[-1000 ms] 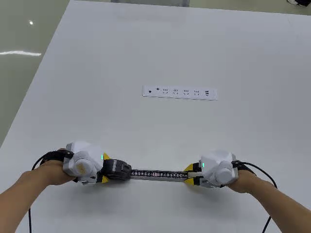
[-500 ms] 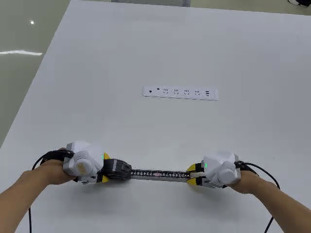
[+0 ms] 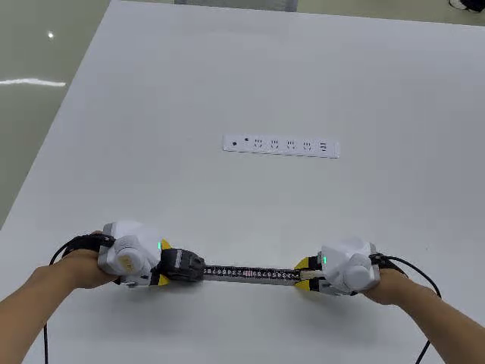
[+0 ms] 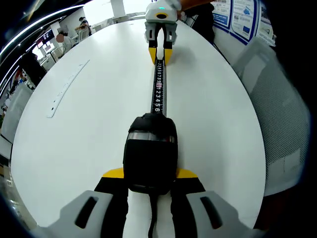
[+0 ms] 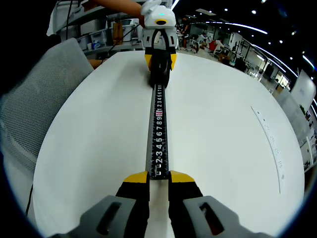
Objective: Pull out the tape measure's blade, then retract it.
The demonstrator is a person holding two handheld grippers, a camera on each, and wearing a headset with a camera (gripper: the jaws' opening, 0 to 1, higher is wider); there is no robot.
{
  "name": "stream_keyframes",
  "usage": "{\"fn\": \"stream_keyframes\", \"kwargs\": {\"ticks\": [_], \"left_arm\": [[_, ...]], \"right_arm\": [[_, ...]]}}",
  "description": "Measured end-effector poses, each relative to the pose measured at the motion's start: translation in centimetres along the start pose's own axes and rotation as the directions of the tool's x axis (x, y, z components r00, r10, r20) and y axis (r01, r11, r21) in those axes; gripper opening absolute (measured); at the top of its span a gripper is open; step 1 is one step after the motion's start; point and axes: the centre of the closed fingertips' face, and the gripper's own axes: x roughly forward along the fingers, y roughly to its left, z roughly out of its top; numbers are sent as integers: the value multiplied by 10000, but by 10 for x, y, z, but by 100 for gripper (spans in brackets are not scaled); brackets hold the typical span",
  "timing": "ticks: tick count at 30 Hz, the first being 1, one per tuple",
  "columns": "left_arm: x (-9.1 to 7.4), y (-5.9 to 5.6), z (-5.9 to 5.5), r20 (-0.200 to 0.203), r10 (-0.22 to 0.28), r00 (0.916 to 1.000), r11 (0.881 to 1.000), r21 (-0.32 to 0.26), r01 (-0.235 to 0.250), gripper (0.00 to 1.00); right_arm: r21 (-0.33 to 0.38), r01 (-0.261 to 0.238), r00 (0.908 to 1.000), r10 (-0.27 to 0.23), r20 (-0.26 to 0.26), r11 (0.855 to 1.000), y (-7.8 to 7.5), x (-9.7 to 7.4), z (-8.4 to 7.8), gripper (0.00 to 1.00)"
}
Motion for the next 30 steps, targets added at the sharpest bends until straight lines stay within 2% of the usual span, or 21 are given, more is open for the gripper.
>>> {"fn": "stream_keyframes", "kwargs": {"ticks": [30], "left_arm": [[-1,-1,1,-10,-6,10000,10000,7,6,28]], "right_arm": [[-24,77,9998,-78,-188,10000,0,-9,-11,12]]}}
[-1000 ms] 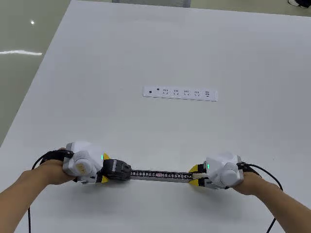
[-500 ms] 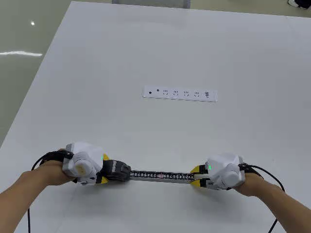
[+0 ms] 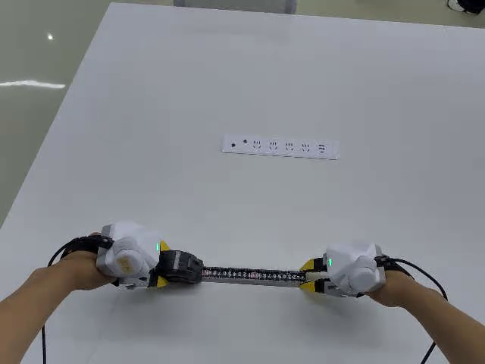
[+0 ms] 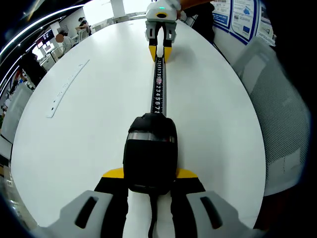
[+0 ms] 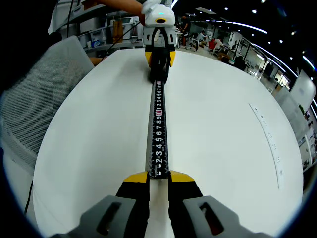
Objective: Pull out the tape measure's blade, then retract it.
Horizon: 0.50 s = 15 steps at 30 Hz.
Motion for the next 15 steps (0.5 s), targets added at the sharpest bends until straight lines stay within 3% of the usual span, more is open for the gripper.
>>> {"fn": "stream_keyframes", "kwargs": {"ticks": [15], "left_arm": [[2,1,-4,1,-11,10000,10000,9,11,28]], "right_arm": [[23,31,10000,-31,-77,10000,0,-4,-6,12]]}}
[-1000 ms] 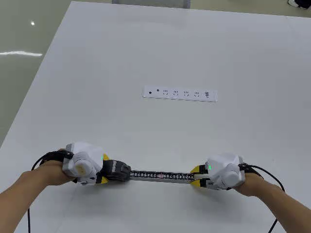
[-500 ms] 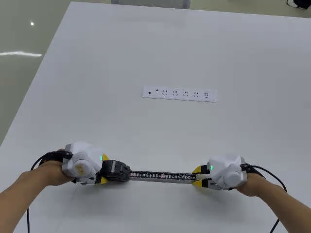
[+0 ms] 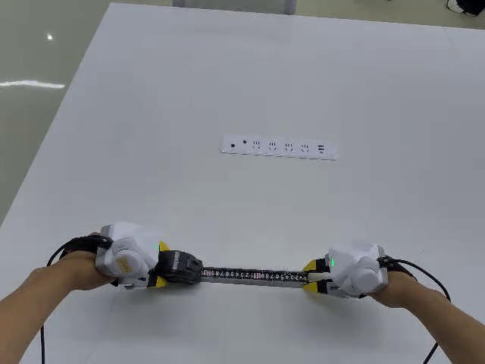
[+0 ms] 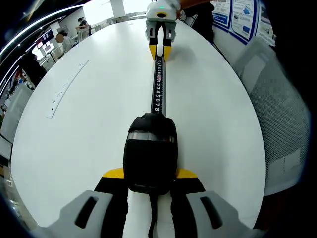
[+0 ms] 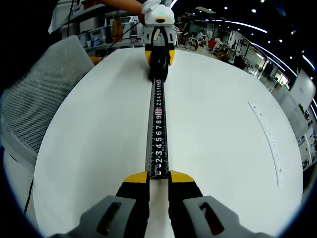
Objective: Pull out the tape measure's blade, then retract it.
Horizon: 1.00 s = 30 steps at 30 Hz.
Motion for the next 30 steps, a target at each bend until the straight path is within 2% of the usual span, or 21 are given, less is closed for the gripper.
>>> {"fn": "stream_keyframes", "kwargs": {"ticks": [30], "left_arm": [[-3,-2,5,-44,3,10000,10000,35,-2,28]], "right_arm": [[61,63,9999,-62,-137,10000,1,-9,-9,12]]}}
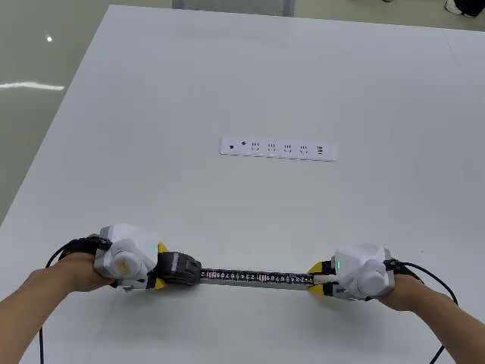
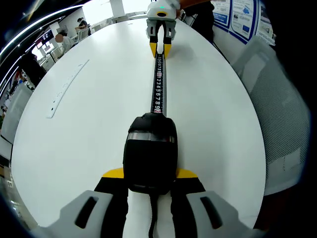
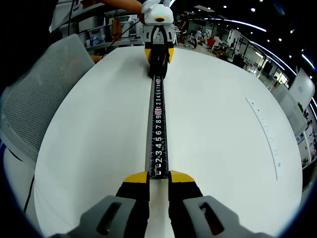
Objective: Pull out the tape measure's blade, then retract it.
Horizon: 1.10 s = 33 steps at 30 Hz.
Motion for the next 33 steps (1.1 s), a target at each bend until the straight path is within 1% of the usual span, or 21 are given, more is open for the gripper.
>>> {"fn": "stream_keyframes", "kwargs": {"ticks": [11,18,22,25,33], "left_arm": [[0,0,0,-3,-9,10000,10000,3,9,28],[0,0,1,-4,-7,10000,10000,13,7,28],[1,0,0,-16,-2,10000,10000,3,2,28],[2,0,-1,-97,-81,9999,10000,43,81,28],[4,1,0,-252,-167,9995,9998,97,170,29]], "right_arm": [[31,8,10000,-8,-49,10000,0,-2,-5,12],[54,16,10000,-16,-95,10000,1,-4,-7,13],[39,28,9999,-28,-119,10000,1,-5,-6,13],[13,-44,9997,44,-249,10000,2,-3,-8,13],[36,-128,9995,129,-294,9999,2,-3,-7,14]]}}
